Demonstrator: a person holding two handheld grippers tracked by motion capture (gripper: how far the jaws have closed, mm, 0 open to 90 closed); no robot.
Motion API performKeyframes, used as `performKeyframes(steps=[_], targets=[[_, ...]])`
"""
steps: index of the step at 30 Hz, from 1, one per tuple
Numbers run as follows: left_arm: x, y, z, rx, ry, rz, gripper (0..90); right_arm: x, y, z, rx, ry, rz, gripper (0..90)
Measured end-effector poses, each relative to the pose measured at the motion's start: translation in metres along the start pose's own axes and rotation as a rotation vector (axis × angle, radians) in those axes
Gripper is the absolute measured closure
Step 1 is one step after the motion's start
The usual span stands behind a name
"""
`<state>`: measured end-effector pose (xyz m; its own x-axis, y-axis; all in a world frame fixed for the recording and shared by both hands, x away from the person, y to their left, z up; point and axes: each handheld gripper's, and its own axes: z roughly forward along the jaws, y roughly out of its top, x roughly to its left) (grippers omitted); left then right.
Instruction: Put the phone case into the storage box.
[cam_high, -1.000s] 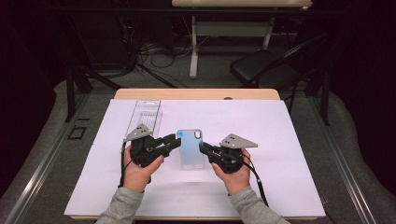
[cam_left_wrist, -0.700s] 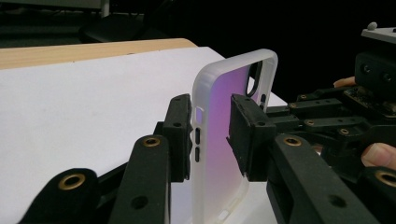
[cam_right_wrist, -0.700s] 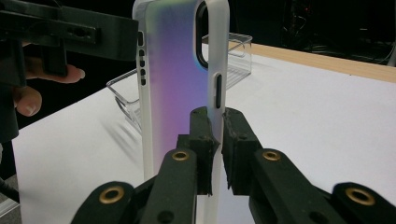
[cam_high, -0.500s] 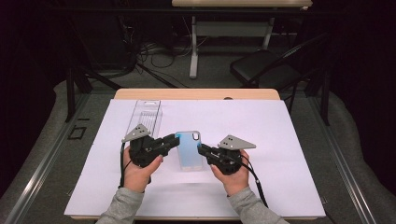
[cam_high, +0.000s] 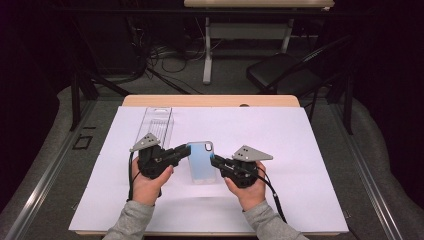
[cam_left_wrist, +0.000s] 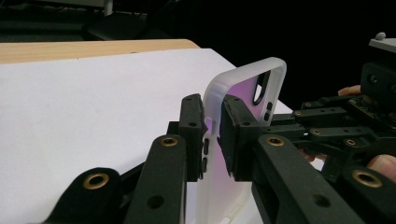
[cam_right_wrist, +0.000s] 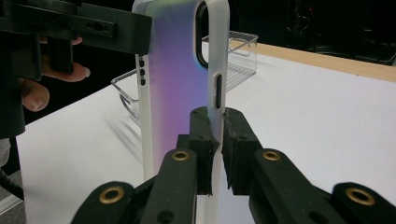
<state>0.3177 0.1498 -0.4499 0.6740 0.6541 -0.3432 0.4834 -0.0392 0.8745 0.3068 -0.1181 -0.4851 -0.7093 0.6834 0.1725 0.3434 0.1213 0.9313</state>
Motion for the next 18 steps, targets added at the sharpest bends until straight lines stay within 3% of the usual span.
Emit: performKeyframes(steps=[18], targets=[[0.0008,-0.0002,0.0002,0.014,0.01,0.017,83.6,-0.0004,-0.0004,0.0004,0.001,-0.003,0.0,83.4]])
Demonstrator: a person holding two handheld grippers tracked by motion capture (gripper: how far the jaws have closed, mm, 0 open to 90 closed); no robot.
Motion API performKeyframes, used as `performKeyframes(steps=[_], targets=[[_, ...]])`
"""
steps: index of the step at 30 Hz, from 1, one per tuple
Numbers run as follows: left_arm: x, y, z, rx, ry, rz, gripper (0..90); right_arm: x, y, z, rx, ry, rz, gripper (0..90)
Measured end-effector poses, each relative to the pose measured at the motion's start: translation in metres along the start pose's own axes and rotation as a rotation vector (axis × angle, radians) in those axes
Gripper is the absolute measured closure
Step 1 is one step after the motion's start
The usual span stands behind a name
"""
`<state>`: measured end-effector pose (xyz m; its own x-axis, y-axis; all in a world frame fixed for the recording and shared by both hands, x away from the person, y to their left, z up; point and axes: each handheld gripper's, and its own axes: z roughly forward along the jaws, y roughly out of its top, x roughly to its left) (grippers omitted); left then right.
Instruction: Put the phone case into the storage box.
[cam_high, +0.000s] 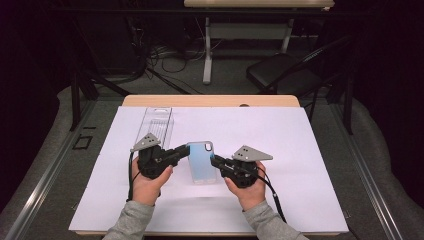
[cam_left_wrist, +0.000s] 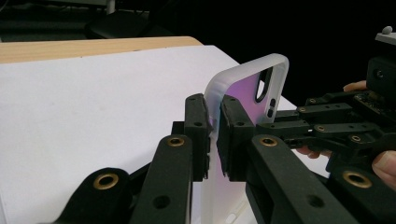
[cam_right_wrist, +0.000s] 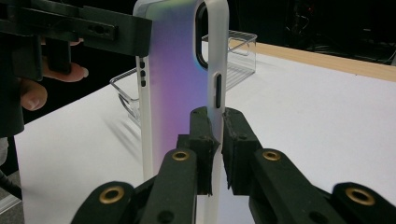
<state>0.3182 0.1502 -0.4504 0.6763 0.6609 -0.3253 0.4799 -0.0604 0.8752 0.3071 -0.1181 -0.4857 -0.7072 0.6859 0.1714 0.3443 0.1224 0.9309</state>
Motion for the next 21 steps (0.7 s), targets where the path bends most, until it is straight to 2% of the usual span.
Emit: performKeyframes(steps=[21], targets=[[0.0009,0.0001,-0.0014,-0.006,-0.004,-0.012,84.1,0.0001,-0.0002,0.0006,-0.003,0.015,0.008,82.8]])
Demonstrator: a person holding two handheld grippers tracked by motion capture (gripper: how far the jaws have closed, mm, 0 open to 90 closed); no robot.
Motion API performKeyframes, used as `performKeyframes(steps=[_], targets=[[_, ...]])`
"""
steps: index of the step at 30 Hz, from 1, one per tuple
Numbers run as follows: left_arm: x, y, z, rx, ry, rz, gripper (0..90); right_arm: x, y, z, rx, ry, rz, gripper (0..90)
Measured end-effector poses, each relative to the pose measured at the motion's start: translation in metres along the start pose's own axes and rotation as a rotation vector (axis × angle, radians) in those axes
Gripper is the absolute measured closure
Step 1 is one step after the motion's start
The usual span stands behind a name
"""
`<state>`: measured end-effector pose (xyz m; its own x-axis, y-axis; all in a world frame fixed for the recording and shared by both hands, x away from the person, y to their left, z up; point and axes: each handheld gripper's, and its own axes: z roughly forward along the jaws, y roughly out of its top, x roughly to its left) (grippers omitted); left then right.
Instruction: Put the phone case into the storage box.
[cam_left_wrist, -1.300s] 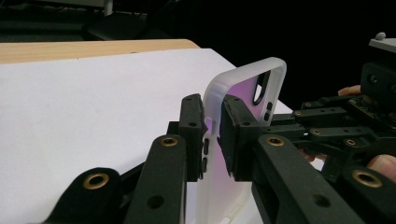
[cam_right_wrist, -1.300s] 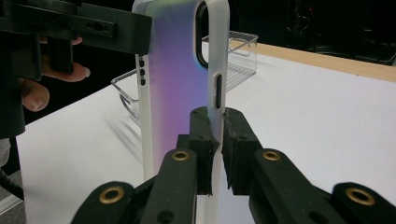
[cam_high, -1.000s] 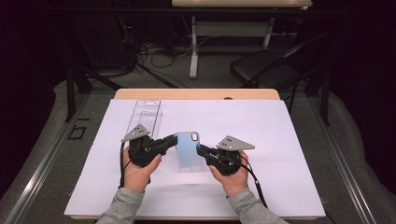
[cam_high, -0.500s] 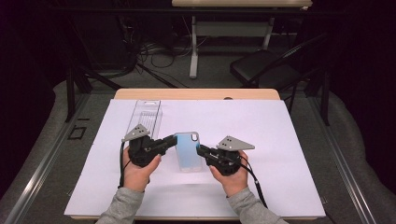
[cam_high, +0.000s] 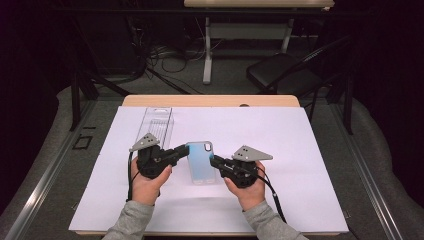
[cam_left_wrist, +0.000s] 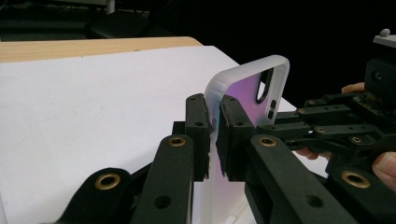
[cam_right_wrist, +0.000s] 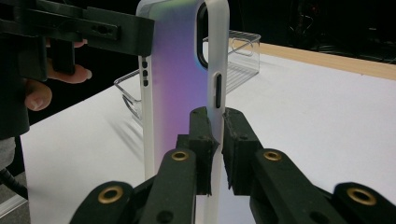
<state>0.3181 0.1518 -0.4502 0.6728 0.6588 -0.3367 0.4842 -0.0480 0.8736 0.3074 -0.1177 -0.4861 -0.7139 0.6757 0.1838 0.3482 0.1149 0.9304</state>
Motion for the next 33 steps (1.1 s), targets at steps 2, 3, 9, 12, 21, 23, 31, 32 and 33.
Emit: performKeyframes(steps=[2,3,9,12,21,23,31,32,33], targets=[[0.0,0.0001,-0.0002,-0.001,0.0,-0.001,84.2,-0.0001,0.0001,-0.0001,-0.002,0.002,0.001,82.6],[0.0001,0.0001,-0.0002,-0.001,0.0,-0.001,84.2,0.0,0.0001,-0.0001,-0.003,0.003,0.001,82.5],[0.0006,0.0003,-0.0005,0.0,-0.009,-0.006,84.3,0.0004,0.0003,0.0002,-0.007,0.011,0.007,80.7],[0.0006,0.0004,-0.0005,-0.002,-0.007,-0.007,84.3,0.0008,0.0002,0.0004,-0.006,0.012,0.008,78.4],[0.0039,0.0012,-0.003,-0.01,0.002,-0.01,84.3,0.0009,0.0005,0.0009,-0.01,0.016,0.009,70.6],[0.0048,0.0014,-0.0037,-0.015,0.007,-0.012,84.3,0.0014,0.0007,0.001,-0.014,0.016,0.007,69.5],[0.008,0.002,-0.0054,-0.015,0.014,-0.013,84.3,0.0024,0.002,0.0013,-0.014,0.023,-0.01,62.8],[0.0082,0.0021,-0.0058,-0.014,0.017,-0.016,84.3,0.0022,0.0021,0.0014,-0.014,0.022,-0.012,62.3],[0.009,0.0023,-0.0061,-0.015,0.018,-0.013,84.3,0.002,0.0021,0.0014,-0.013,0.022,-0.013,61.7]])
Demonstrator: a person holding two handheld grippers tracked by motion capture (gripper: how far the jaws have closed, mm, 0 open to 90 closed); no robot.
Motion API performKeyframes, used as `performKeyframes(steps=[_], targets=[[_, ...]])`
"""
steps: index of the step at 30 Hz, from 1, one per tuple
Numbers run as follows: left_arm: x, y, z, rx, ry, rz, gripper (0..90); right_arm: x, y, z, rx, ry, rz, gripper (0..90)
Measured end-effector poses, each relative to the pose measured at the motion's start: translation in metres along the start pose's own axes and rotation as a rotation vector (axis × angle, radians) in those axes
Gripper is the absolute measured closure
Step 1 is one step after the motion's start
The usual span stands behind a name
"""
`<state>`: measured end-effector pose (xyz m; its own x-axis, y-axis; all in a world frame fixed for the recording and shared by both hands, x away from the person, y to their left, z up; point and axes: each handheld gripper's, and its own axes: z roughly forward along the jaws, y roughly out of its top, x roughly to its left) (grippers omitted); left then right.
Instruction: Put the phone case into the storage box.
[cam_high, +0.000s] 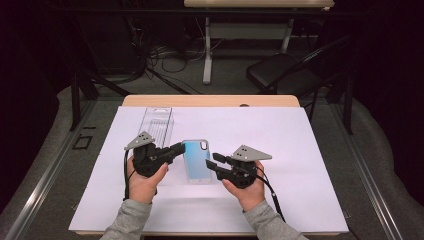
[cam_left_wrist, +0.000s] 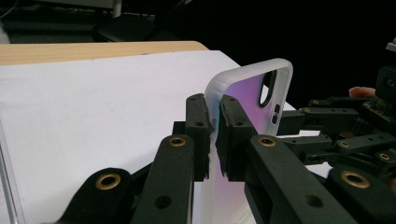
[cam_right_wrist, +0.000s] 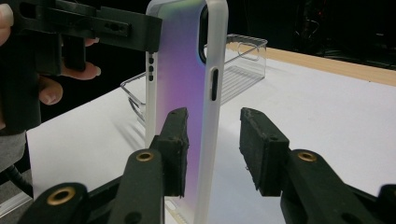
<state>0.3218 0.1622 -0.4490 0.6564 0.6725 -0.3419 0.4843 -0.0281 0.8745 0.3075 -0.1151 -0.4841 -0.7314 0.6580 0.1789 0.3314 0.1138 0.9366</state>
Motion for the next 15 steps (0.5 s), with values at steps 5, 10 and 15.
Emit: performKeyframes(steps=[5,10,15], targets=[[0.002,0.0011,-0.0022,-0.007,0.005,-0.002,84.3,-0.0013,0.0013,0.0004,0.009,-0.002,-0.014,60.3],[0.0041,0.0021,-0.0046,-0.012,0.013,-0.004,84.4,-0.004,0.0025,0.0,0.01,-0.003,0.001,56.2],[0.0062,0.0029,-0.0062,-0.013,0.018,-0.003,84.4,-0.0078,0.0046,-0.0012,0.012,-0.015,-0.017,51.1]])
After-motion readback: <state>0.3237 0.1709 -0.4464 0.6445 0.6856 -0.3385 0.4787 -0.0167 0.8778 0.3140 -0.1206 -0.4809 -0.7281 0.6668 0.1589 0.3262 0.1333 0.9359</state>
